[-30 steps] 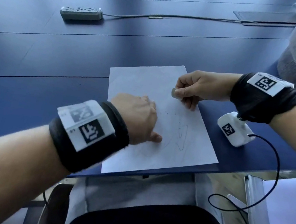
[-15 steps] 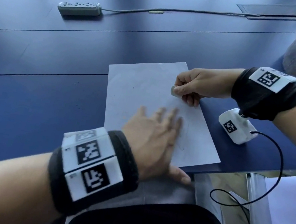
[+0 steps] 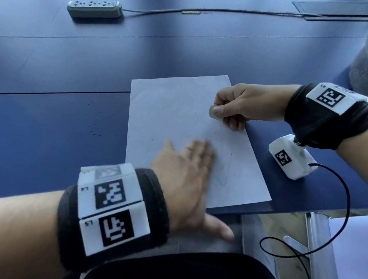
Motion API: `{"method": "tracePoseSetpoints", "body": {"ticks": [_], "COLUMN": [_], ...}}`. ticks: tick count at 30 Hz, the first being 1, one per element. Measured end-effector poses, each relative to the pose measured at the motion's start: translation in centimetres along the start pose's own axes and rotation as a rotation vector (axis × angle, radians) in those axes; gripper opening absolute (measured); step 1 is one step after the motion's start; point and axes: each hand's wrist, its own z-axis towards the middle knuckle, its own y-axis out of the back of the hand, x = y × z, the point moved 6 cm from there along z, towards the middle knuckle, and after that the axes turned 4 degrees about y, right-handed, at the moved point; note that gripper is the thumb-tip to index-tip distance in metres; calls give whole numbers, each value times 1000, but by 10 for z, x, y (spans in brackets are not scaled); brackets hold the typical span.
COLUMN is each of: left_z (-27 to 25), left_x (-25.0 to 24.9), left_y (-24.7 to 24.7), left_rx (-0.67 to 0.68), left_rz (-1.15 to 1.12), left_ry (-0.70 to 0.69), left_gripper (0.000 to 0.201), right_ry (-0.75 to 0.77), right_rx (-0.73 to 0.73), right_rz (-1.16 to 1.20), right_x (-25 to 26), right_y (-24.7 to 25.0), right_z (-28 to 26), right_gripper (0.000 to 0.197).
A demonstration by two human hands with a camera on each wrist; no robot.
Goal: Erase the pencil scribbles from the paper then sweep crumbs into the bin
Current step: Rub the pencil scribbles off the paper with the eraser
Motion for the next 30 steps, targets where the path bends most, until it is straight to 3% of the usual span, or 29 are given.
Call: {"method": "tracePoseSetpoints", "body": {"ticks": [1, 3, 4, 6, 8, 9, 11, 13, 15, 18, 20, 21, 23, 25, 27, 28, 30], "left_z": [0, 3, 9, 17, 17, 16, 12, 2, 2, 17, 24, 26, 21, 10, 5, 9, 25], "left_x": [13, 25, 25, 10, -9, -11, 6, 24, 23, 7, -2, 0, 15, 24, 29, 29, 28], "left_y": [7, 28, 36, 37, 25, 15, 0, 6, 20, 27, 22, 17, 11, 16, 26, 31, 25], "left_rx": [40, -23, -117, -277, -243, -181, -40, 40, -76, -299, -298, -252, -96, -9, -40, -117, -241], "left_rz": [44, 102, 94, -3, -47, -30, 45, 150, 166, 40, 25, 35, 60, 71, 45, 35, -44], "left_ry": [113, 163, 125, -74, -244, -221, 4, 166, 133, -40, -141, -126, 39, 150, 186, 175, 106], "left_gripper": [116, 85, 83, 102, 113, 118, 126, 111, 88, 114, 121, 124, 124, 93, 82, 85, 109], "right_ry": [-1, -3, -4, -2, 0, 2, 4, 4, 4, -2, -6, -9, -17, -23, -24, -25, -25], "right_rx": [-3, -4, -1, 3, 0, -2, -5, -6, 3, 6, -4, -7, -4, 2, 8, 7, -4], "right_rz": [-3, -3, -3, -8, -7, -4, 0, 2, -3, 5, 18, 20, 17, 14, 6, 2, 4], "right_x": [0, -1, 0, 1, 1, 1, 0, -1, 0, 1, 0, 0, 0, -1, 0, 0, 0], "right_y": [0, 0, 0, 0, -1, -1, -1, 0, 0, 0, 0, 1, 1, 2, 2, 2, 1], "right_z": [0, 0, 0, 1, 0, 0, 0, 0, 1, 0, 0, 0, 1, 1, 1, 1, 1], "right_gripper": [10, 10, 10, 11, 11, 11, 10, 11, 12, 12, 14, 15, 15, 15, 14, 13, 13]}}
